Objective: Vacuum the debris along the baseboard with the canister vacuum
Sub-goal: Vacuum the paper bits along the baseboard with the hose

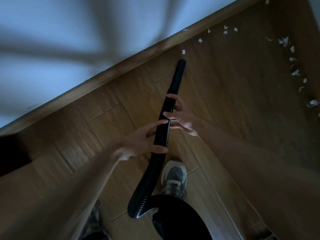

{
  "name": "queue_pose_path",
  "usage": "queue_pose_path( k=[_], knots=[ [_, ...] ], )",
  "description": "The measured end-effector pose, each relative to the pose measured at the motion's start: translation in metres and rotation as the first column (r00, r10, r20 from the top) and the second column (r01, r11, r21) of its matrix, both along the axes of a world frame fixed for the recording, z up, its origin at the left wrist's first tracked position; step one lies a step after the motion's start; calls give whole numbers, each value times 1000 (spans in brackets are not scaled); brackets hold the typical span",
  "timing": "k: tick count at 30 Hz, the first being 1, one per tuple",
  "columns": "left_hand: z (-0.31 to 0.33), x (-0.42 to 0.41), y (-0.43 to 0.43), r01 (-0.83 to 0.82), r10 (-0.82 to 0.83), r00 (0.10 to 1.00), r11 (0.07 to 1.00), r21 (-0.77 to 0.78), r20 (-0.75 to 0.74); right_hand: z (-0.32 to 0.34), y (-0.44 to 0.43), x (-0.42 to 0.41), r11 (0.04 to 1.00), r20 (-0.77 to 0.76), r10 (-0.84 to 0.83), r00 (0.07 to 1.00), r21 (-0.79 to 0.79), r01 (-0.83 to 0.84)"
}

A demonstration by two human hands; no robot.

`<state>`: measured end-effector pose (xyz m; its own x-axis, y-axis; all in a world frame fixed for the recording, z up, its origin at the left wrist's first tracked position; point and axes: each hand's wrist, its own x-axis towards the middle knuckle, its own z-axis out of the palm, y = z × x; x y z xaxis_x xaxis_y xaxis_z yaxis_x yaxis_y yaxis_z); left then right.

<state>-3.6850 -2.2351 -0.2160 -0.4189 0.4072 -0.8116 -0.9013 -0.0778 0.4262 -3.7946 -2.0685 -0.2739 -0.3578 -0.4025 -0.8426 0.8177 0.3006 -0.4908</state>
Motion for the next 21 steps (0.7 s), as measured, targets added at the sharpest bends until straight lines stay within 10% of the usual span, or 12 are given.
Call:
queue_pose_path(
  k=[21],
  knots=[
    [-15, -8, 5, -55, 55, 998, 998, 19, -23, -3, -5, -19, 998, -16, 64, 998, 25, -64]
  ],
)
